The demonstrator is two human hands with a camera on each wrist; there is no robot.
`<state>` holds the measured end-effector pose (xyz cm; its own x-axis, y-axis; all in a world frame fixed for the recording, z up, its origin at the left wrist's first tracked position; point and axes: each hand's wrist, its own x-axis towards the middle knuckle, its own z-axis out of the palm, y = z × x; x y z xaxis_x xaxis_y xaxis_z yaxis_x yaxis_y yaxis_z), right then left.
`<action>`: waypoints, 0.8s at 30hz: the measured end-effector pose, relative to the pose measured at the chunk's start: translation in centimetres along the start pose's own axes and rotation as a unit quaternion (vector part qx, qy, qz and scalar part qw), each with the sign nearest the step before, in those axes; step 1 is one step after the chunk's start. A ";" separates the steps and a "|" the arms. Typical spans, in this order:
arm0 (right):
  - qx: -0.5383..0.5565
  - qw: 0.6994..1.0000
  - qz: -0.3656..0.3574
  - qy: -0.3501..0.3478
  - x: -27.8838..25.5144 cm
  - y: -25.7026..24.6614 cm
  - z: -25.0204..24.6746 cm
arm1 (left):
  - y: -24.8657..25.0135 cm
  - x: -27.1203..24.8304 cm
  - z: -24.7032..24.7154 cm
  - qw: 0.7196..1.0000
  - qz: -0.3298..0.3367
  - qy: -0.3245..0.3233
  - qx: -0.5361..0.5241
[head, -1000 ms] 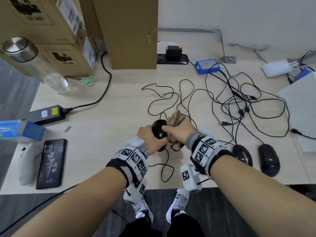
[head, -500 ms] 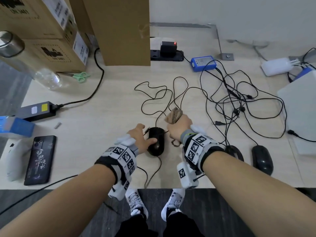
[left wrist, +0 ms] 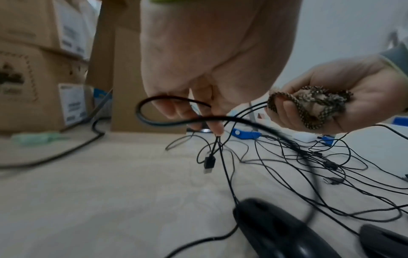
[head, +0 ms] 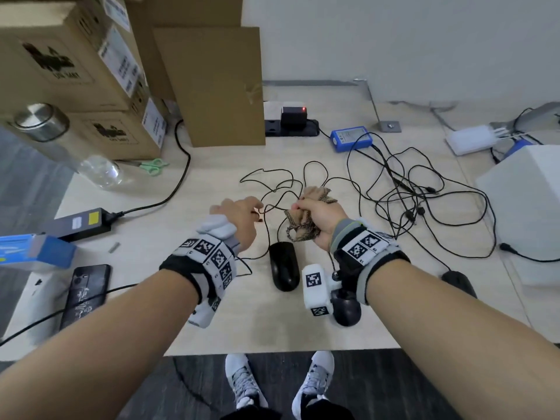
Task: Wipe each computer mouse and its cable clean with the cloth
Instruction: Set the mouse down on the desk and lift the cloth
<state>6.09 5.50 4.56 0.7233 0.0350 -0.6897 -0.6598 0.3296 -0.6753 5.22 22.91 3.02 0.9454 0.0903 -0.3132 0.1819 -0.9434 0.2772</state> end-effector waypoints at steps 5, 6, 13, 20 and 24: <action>0.040 0.998 -0.037 0.006 0.2 -1.8 0.4 | 1.8 1.9 -4.0 0.992 0.061 0.087 0.063; 0.030 0.997 -0.062 0.019 0.1 -2.3 0.6 | 2.2 2.1 -4.5 0.991 0.076 0.090 0.059; -0.119 0.975 -0.164 0.095 0.9 -5.9 0.9 | 4.1 3.4 -5.7 0.986 0.141 0.052 0.068; -0.431 0.885 -0.143 0.100 0.1 -2.7 -3.5 | 1.8 -0.6 2.8 0.980 0.170 -0.097 0.026; -0.673 0.735 -0.084 0.015 -2.7 0.2 -7.1 | 1.5 -2.8 6.6 0.957 0.183 -0.210 0.078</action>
<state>2.59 -1.20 4.46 0.8259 0.0734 -0.5591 -0.1798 -0.9054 -0.3845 1.11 19.17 -1.66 0.7400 -0.3603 -0.5680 -0.2131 -0.9265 0.3100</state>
